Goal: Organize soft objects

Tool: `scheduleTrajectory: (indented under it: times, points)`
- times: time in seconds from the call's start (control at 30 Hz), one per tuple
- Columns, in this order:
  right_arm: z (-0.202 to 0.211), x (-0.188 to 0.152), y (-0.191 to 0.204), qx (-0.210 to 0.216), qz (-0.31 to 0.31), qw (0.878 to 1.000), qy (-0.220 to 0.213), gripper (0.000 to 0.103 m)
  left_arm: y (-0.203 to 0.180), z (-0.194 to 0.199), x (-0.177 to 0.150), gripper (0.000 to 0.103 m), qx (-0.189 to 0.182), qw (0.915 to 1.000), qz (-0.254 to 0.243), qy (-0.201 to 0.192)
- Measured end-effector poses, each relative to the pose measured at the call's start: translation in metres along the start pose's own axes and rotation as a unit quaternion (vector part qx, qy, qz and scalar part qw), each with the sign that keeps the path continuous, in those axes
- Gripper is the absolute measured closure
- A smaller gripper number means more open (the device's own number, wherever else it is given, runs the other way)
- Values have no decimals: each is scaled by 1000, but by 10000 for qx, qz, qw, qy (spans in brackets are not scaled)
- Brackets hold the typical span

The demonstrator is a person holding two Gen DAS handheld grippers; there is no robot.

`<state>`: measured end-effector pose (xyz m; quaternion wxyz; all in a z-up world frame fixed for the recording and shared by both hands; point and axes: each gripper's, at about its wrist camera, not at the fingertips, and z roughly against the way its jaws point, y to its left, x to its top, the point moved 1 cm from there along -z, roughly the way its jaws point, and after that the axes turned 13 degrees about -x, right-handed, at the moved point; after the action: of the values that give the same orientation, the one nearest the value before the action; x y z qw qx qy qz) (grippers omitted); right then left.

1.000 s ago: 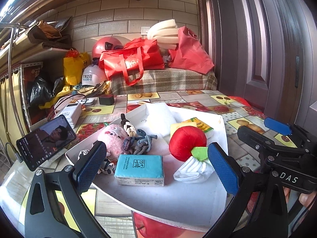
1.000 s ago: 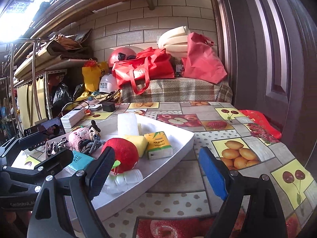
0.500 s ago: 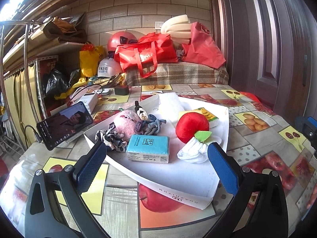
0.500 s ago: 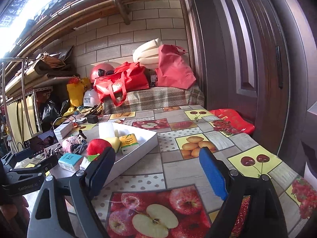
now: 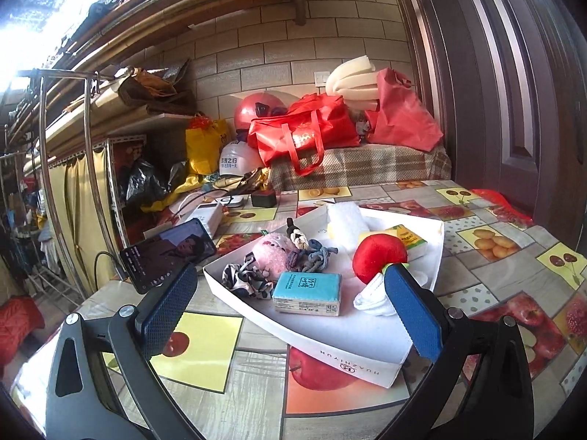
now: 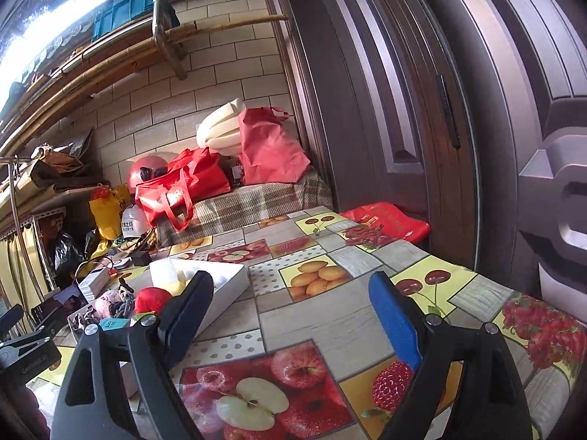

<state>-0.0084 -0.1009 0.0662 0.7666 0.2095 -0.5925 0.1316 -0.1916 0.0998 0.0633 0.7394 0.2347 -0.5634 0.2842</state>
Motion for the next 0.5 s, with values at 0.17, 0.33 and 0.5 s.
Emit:
scheduleTrajectory:
  times: [0.17,0.33,0.5]
  points:
    - [3,2,-7,353,-178,9992,-84,16,-2,-5,0,0,173,9998,-2,72]
    - [-3,-1,0,328,30,9994,69,16,-6,-27,-5,0,-500,9966,113,639]
    - [-7,-2,4,60,149,9998,145,16,-4,-38,-8,0,-525,9944,239,882]
